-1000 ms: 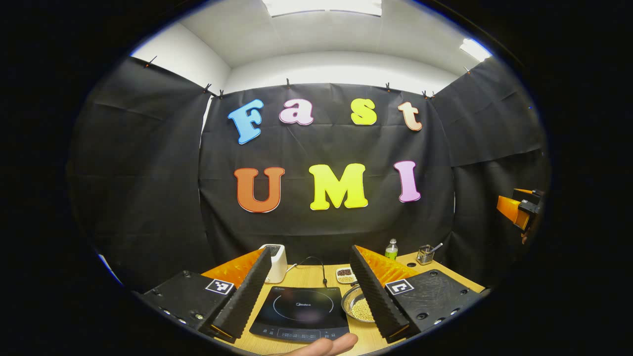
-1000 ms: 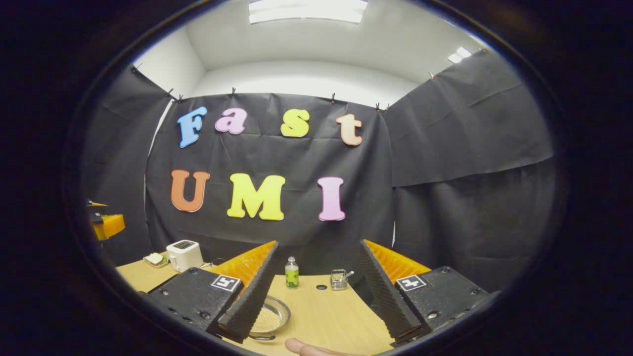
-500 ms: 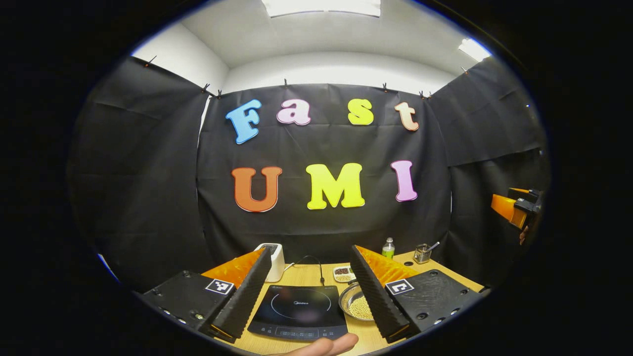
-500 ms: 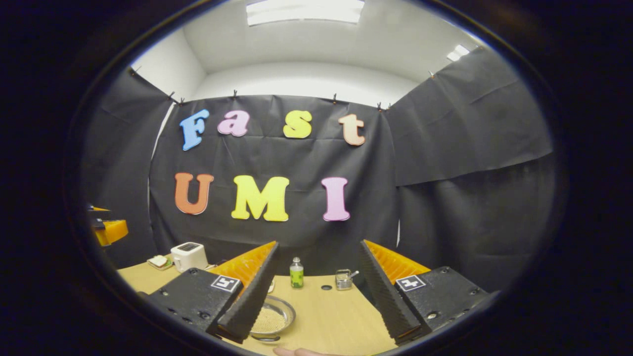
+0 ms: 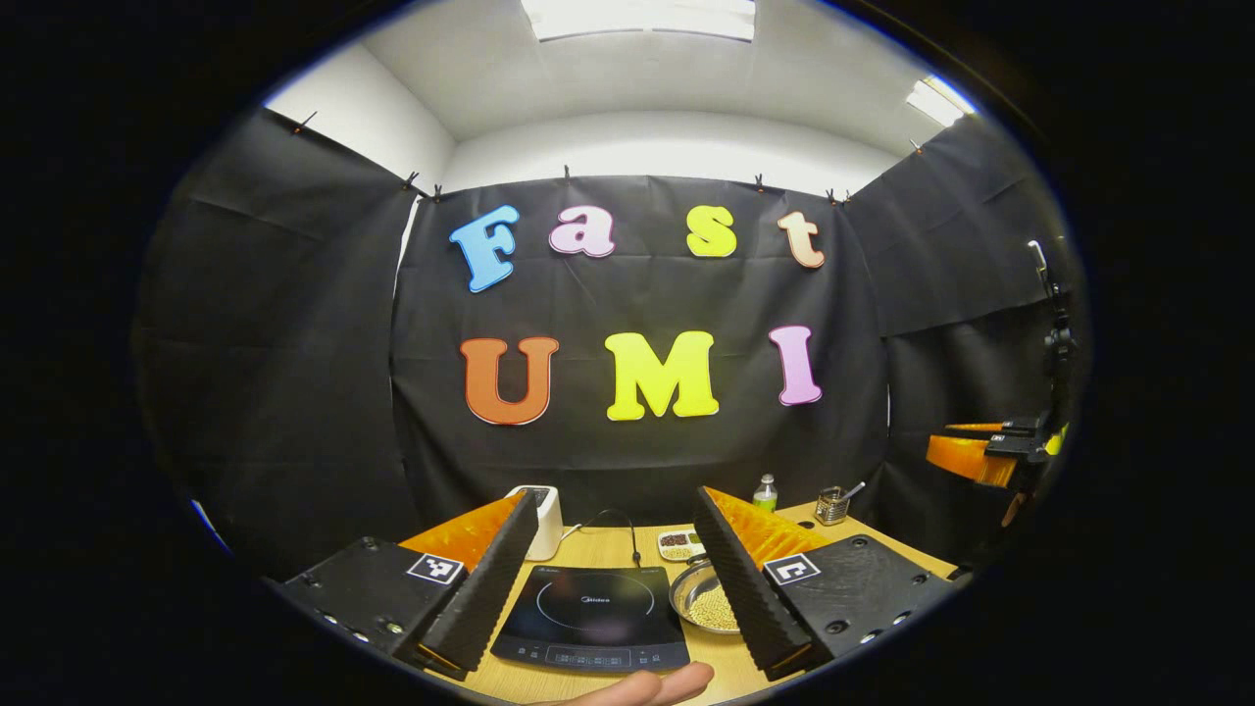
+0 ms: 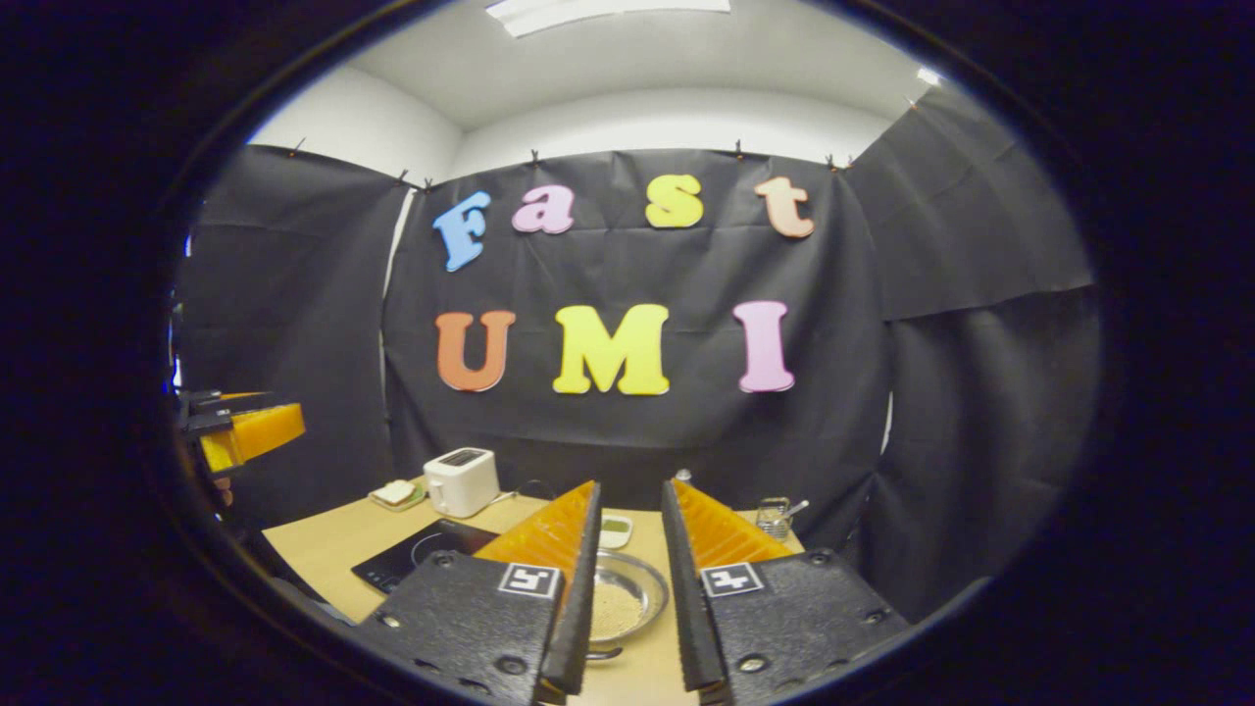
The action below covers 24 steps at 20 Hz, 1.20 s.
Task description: First push the handle of the pot to place it horizontally, then grasp the pot with both hands and set it on the induction cooktop.
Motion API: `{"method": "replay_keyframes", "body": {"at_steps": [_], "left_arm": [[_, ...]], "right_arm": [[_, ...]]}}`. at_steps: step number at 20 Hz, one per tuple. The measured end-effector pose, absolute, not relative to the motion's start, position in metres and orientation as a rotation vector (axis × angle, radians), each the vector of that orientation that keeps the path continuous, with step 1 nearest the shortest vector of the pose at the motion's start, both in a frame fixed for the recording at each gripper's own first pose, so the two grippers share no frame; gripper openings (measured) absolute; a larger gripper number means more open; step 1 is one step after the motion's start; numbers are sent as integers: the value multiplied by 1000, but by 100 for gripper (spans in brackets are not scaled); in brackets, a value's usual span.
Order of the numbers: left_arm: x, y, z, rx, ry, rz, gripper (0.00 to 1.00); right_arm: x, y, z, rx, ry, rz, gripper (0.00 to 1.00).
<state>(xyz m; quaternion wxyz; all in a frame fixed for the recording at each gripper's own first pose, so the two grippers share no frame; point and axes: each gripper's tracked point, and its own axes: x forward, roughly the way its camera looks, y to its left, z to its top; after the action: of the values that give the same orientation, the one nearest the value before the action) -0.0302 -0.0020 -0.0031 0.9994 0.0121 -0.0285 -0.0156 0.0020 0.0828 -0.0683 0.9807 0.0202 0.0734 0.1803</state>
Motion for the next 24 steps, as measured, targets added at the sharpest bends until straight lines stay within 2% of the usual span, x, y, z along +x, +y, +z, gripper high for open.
{"method": "replay_keyframes", "body": {"at_steps": [1,2,4,7,8,11,12,16,17,20,24], "left_arm": [[-31,-1,-5,31,-59,-28,95],[-30,-1,-5,38,-59,-28,95],[-30,-2,-8,46,-60,-26,95],[-32,-7,-16,54,-52,-35,95],[-32,-7,-19,65,-47,-38,95],[-32,-7,-26,99,-35,-35,96],[-32,-6,-28,103,-32,-33,96],[-34,-8,-33,90,-28,-42,96],[-35,-8,-33,88,-30,-41,96],[-36,-4,-36,80,-28,-37,96],[-35,-4,-37,63,-26,-38,96]], "right_arm": [[1,87,-75,40,171,379,19],[2,89,-86,40,193,382,8],[1,96,-97,19,224,378,1],[1,107,-120,-4,267,374,0],[1,111,-130,-2,292,381,4],[4,119,-165,2,369,390,1],[5,122,-176,0,396,391,4],[3,134,-233,-8,540,420,4],[0,138,-247,-13,572,434,1],[-5,142,-283,-29,651,447,4],[-8,149,-316,-27,731,457,0]]}}
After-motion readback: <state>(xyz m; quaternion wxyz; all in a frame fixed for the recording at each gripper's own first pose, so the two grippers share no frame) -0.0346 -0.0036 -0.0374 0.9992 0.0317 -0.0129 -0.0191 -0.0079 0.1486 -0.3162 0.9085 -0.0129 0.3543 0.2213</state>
